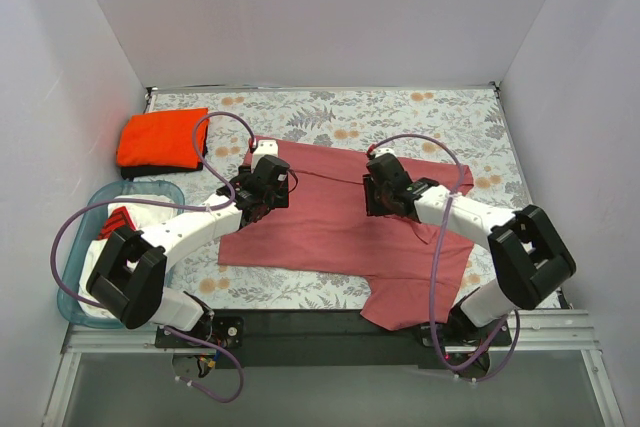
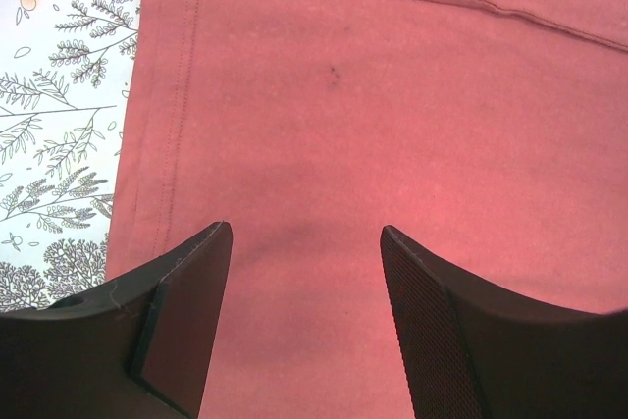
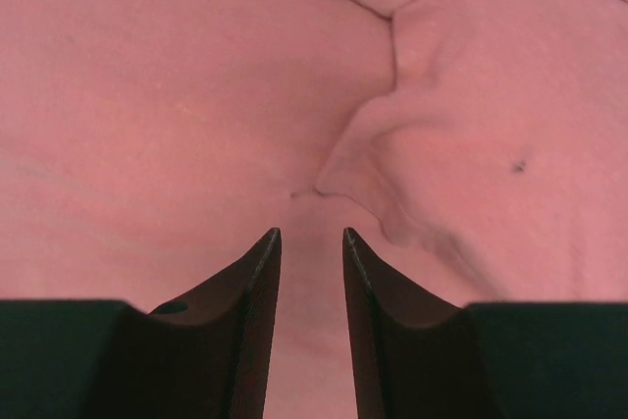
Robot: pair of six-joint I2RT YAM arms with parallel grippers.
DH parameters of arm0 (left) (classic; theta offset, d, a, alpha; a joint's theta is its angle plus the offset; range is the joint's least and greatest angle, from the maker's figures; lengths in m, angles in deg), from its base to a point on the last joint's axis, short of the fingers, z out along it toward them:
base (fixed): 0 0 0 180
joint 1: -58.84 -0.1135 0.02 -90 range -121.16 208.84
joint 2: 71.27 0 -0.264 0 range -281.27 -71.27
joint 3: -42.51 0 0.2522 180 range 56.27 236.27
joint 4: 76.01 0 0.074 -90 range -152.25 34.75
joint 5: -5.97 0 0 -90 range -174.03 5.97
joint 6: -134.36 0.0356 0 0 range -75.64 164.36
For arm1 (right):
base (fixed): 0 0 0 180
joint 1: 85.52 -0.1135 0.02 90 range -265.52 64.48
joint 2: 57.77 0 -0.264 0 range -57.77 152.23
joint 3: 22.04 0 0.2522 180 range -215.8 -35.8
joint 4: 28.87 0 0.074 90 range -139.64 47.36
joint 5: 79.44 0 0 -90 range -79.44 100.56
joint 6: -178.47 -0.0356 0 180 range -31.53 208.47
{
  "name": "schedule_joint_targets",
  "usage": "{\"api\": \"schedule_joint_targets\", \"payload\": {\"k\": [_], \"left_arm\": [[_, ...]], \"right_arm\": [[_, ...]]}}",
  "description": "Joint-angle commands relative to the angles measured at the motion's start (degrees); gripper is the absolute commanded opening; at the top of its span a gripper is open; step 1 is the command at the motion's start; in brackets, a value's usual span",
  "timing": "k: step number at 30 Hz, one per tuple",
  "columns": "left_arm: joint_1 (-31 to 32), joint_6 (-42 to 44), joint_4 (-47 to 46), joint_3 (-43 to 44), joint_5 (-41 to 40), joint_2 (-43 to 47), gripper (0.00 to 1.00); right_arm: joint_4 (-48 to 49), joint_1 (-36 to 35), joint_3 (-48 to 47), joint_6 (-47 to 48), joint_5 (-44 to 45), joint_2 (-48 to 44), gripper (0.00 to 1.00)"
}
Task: Fold and stack the t-shirts
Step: Fold the tshirt
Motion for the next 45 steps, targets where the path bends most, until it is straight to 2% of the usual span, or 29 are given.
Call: {"api": "schedule_joint_targets", "payload": {"k": [1,9,18,21,24,25,27,45], "left_arm": [[-0.1,-0.3,0.5,2.3,-1.3,0.3,0.61],[-0.1,-0.5,0.8,2.4,-0.8,0.6,0.61],[0.0,-0.7,0.9,2.5,-0.4,0.5,0.61],[0.0,-0.7,1.0,2.5,-0.4,0.4,0.61],[-0.1,-0.7,1.0,2.5,-0.5,0.4,0.61],[-0.1,-0.7,0.9,2.5,-0.4,0.4,0.61],[-0.1,-0.7,1.1,2.5,-0.4,0.4,0.61],[-0.1,-0.7,1.5,2.8,-0.1,-0.5,0.61]], "right_arm": [[1.1,-2.8,-4.5,-2.3,8.2,3.2,0.38],[-0.6,-4.6,-7.9,-5.3,12.8,10.0,0.37],[-1.2,-4.6,-9.7,-6.1,13.6,14.3,0.32],[-1.4,-4.6,-9.9,-6.2,14.2,14.7,0.26],[-2.1,-4.6,-9.7,-6.7,16.2,14.1,0.14],[-2.5,-4.6,-9.7,-6.7,16.5,13.8,0.07],[-2.9,-4.6,-9.7,-6.8,16.6,13.1,0.02],[-10.8,-4.6,-15.6,-4.9,7.8,12.0,0.01]]}}
